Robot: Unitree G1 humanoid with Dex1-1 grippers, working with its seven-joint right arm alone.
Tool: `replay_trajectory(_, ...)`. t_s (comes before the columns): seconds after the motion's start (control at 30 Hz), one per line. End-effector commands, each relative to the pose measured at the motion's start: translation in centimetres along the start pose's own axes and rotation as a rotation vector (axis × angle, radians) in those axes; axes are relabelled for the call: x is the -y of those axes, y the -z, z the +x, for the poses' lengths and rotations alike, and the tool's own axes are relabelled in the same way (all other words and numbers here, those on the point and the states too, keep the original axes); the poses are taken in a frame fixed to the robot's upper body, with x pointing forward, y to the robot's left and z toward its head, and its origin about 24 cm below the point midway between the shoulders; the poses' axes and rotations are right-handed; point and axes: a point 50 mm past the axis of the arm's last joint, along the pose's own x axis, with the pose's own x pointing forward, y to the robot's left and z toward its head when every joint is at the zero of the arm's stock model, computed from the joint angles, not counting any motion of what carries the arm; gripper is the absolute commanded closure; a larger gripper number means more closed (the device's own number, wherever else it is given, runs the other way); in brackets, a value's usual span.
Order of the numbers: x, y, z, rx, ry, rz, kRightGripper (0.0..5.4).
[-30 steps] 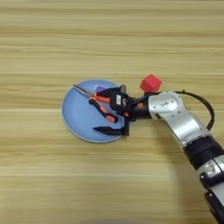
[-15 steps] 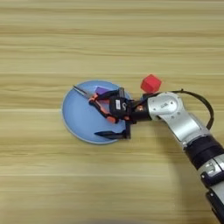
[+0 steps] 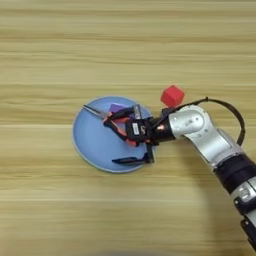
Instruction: Move the objects on the table
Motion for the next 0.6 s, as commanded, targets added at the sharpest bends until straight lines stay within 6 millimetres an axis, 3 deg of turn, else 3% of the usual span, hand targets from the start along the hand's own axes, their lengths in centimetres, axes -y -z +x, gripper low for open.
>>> replay_trajectory(0.03, 0.9, -0.6, -1.9, -0.035, -0.031, -0.078, 0.06)
replay_trajectory(0.6, -1.0, -0.1, -3.0, -0.043, -0.178, -0.073, 0.06)
